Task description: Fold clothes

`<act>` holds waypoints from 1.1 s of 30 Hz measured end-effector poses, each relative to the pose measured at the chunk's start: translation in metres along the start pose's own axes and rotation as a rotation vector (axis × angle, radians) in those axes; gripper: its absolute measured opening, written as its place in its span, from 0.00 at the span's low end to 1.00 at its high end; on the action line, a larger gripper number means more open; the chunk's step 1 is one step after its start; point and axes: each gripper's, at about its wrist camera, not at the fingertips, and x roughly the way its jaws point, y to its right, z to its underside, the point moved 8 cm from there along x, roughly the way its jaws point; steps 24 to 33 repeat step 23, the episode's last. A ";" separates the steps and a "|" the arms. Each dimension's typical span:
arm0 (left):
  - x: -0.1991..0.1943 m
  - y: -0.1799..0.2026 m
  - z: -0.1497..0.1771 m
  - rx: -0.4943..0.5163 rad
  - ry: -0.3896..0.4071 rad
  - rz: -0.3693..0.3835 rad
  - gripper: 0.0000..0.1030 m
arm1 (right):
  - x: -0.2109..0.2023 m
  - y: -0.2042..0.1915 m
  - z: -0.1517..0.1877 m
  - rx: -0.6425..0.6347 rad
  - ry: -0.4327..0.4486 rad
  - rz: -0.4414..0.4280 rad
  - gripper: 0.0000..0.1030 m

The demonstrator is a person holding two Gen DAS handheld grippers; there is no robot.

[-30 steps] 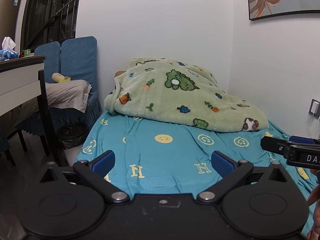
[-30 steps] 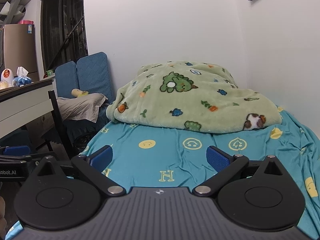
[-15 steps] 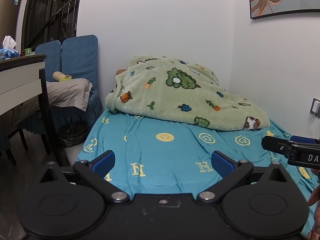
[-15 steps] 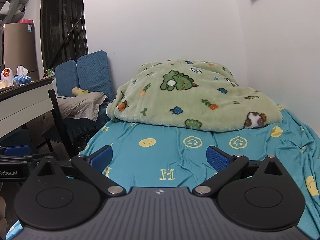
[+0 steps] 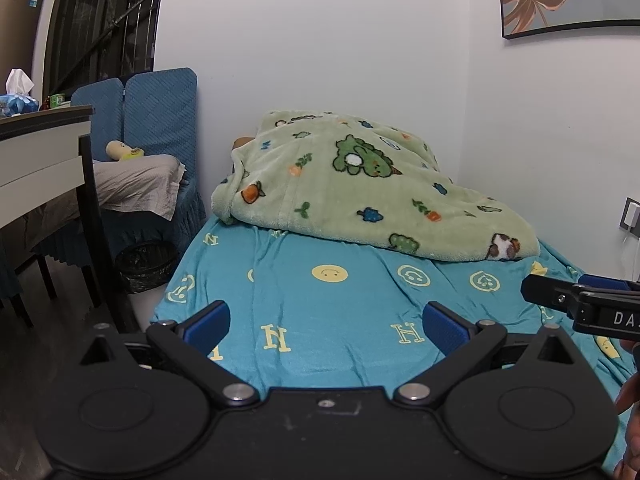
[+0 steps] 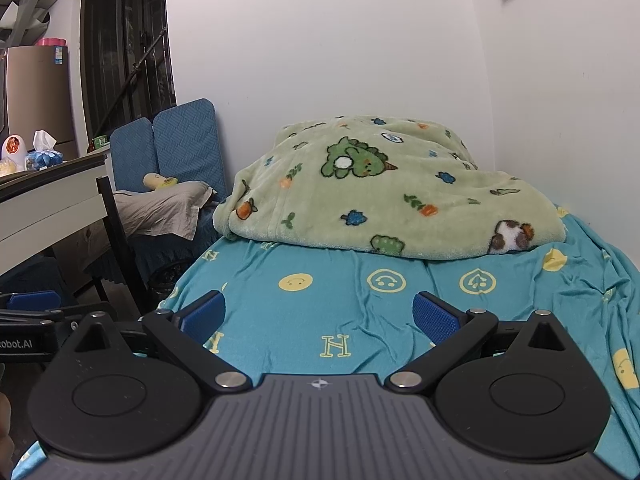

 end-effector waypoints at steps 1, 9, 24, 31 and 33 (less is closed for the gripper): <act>0.000 0.000 0.000 0.000 0.001 0.000 1.00 | 0.000 0.000 0.000 0.000 0.000 0.000 0.99; -0.001 -0.001 0.000 -0.003 0.002 -0.007 1.00 | 0.000 0.000 0.001 0.000 -0.002 0.002 0.99; -0.003 -0.002 -0.001 -0.008 0.003 -0.003 1.00 | 0.001 0.001 0.001 -0.001 -0.007 0.006 0.99; -0.003 -0.002 -0.001 -0.008 0.003 -0.003 1.00 | 0.001 0.001 0.001 -0.001 -0.007 0.006 0.99; -0.003 -0.002 -0.001 -0.008 0.003 -0.003 1.00 | 0.001 0.001 0.001 -0.001 -0.007 0.006 0.99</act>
